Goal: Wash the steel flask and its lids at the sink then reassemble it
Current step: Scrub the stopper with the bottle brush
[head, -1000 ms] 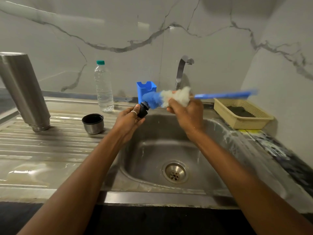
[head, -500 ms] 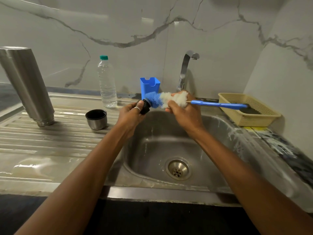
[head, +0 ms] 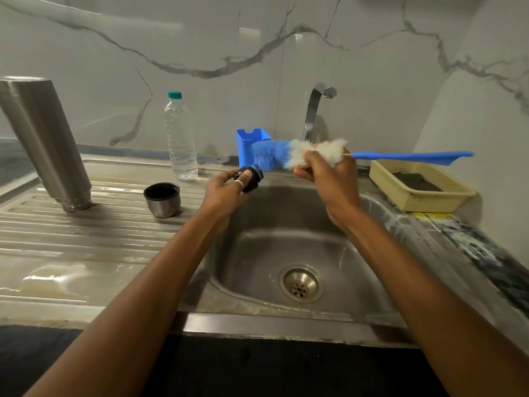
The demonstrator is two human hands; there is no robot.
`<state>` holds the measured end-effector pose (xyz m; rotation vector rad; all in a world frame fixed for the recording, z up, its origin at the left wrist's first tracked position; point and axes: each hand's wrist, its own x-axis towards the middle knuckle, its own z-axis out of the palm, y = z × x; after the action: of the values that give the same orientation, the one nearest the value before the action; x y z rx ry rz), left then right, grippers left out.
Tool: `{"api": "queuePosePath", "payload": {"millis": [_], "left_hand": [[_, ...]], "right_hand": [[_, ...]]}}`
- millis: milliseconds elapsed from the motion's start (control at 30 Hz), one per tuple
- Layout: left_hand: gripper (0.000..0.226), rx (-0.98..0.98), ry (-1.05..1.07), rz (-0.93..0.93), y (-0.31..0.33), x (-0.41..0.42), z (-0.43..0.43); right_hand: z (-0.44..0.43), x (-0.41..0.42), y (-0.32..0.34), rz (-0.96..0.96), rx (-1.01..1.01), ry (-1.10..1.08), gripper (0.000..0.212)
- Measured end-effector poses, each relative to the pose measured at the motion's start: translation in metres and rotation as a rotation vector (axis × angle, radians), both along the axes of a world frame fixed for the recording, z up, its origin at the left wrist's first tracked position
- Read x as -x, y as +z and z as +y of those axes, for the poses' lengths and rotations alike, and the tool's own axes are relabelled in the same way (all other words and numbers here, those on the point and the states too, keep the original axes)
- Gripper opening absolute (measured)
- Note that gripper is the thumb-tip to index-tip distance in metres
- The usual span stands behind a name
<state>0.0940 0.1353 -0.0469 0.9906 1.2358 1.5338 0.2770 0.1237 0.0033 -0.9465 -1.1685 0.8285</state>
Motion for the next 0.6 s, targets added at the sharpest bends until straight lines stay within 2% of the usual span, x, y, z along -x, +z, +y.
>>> {"api": "queuePosePath", "payload": {"millis": [100, 233, 367, 433, 600], "left_hand": [[0.032, -0.004, -0.032, -0.052, 0.0, -0.004, -0.002], [0.017, 0.004, -0.004, -0.132, 0.003, -0.002, -0.004], [0.038, 0.024, -0.052, -0.113, 0.002, 0.001, -0.001], [0.042, 0.044, -0.066, -0.094, 0.002, -0.005, 0.0], [0.025, 0.122, -0.035, -0.134, 0.002, -0.005, 0.004]], "right_hand": [[0.003, 0.002, -0.002, 0.246, 0.101, 0.049, 0.004], [0.005, -0.002, -0.007, 0.412, 0.215, 0.068, 0.008], [0.009, -0.003, -0.009, 0.431, 0.225, 0.071, 0.007], [0.011, -0.002, -0.013, 0.429, 0.226, 0.083, 0.006], [0.01, -0.003, -0.015, 0.39, 0.183, 0.082, 0.007]]}}
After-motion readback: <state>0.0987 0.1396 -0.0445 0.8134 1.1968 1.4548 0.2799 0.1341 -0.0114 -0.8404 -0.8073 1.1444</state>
